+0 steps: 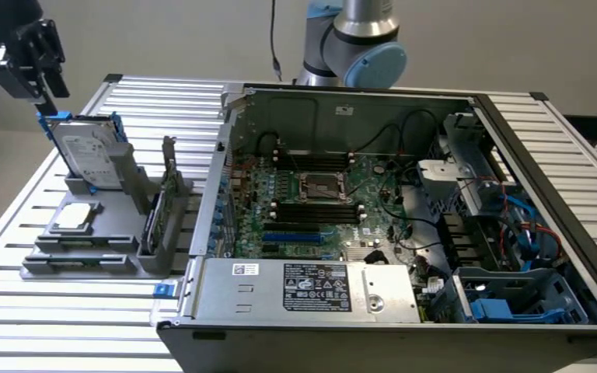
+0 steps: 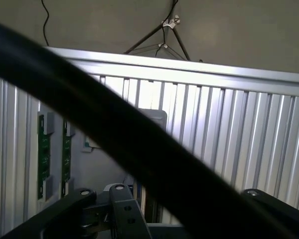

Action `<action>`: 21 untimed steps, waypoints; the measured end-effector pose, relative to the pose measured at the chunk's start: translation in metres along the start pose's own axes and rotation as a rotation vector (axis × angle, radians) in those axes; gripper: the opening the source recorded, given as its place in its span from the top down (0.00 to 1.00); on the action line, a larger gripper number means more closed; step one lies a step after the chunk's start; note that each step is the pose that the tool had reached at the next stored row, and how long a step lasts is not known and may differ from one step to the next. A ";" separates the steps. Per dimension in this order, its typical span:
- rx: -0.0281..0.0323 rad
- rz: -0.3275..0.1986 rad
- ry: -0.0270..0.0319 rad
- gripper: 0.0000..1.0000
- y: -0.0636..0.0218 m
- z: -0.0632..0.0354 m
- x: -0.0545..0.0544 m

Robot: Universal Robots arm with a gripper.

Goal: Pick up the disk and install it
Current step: 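Pick up the disk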

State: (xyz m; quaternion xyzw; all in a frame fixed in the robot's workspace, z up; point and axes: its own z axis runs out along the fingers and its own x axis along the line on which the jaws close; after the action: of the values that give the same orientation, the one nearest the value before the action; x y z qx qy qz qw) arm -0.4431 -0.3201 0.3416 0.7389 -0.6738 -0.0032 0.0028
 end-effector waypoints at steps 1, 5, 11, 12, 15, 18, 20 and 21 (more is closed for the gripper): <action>-0.0001 -0.001 0.0001 0.46 0.0005 0.0017 0.000; -0.0014 -0.003 0.0006 0.46 0.0015 0.0078 0.000; -0.0041 -0.007 0.0014 0.46 0.0017 0.0169 0.000; -0.0045 -0.007 0.0015 0.46 0.0018 0.0186 0.001; -0.0050 -0.008 0.0016 0.46 0.0017 0.0241 0.001; -0.0050 -0.008 0.0016 0.46 0.0017 0.0294 0.001; -0.0051 -0.008 0.0016 0.46 0.0017 0.0331 0.001; -0.0050 -0.008 0.0017 0.46 0.0016 0.0350 0.001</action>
State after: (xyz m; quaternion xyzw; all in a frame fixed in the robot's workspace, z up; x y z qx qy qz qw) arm -0.4449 -0.3211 0.3066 0.7416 -0.6708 -0.0043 0.0052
